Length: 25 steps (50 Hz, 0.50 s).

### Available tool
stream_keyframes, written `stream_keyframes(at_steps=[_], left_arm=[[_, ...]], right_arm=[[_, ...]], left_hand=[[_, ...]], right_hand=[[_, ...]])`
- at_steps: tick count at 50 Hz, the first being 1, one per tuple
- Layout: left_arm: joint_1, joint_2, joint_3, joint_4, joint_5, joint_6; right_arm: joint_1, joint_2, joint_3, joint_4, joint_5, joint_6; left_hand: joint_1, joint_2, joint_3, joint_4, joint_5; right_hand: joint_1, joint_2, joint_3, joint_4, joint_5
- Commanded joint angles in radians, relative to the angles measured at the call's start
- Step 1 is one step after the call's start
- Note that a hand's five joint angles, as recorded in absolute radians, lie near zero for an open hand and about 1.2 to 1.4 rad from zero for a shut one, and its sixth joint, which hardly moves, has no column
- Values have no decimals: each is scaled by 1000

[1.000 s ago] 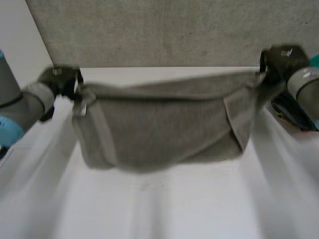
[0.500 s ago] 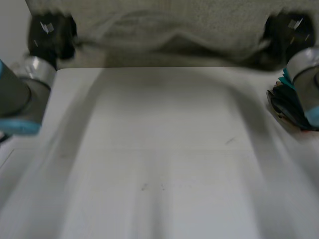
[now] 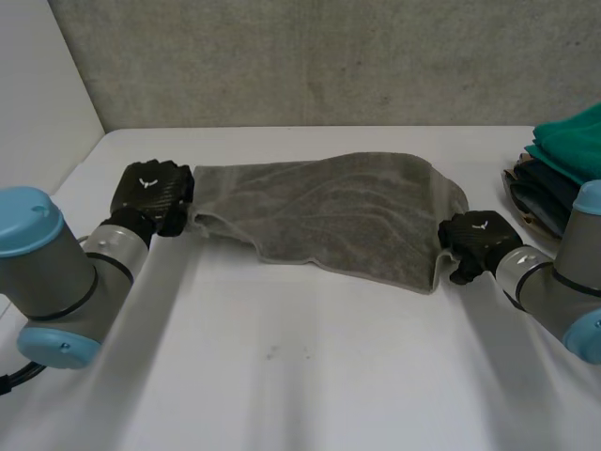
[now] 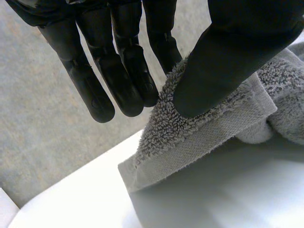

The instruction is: Fold the laundry.

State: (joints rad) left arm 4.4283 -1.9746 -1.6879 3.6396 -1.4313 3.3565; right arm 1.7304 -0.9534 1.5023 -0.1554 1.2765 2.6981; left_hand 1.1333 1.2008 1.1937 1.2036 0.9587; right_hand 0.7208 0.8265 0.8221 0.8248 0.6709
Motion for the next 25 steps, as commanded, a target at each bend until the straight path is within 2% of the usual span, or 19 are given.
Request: stream_keyframes(at_steps=[1,4,14,18,20,25], left_arm=[[-1,52,-10,-13,0,-2],[2,56,-7,-13,0,-2],[13,53,-10,-15,0,-3],[14,53,-12,-26,0,-3],[14,53,-12,-35,0,-3],[17,63,-12,-72,0,3]], right_arm=[[1,-50,72,-121,-40,-14],[9,-45,93,-173,-69,-26],[35,-30,136,-299,-66,-164],[67,15,125,-312,-59,-265],[74,18,131,-331,-45,-329],[74,-11,162,-345,-37,-406]], left_hand=[[263,195,203,193,263],[263,195,203,193,263],[263,195,203,193,263],[263,195,203,193,263],[263,195,203,193,263],[263,195,203,193,263]], right_hand=[[145,39,44,41,20],[151,45,50,47,26],[186,80,85,82,62],[356,250,255,252,231],[674,568,573,570,549],[675,570,574,571,551]])
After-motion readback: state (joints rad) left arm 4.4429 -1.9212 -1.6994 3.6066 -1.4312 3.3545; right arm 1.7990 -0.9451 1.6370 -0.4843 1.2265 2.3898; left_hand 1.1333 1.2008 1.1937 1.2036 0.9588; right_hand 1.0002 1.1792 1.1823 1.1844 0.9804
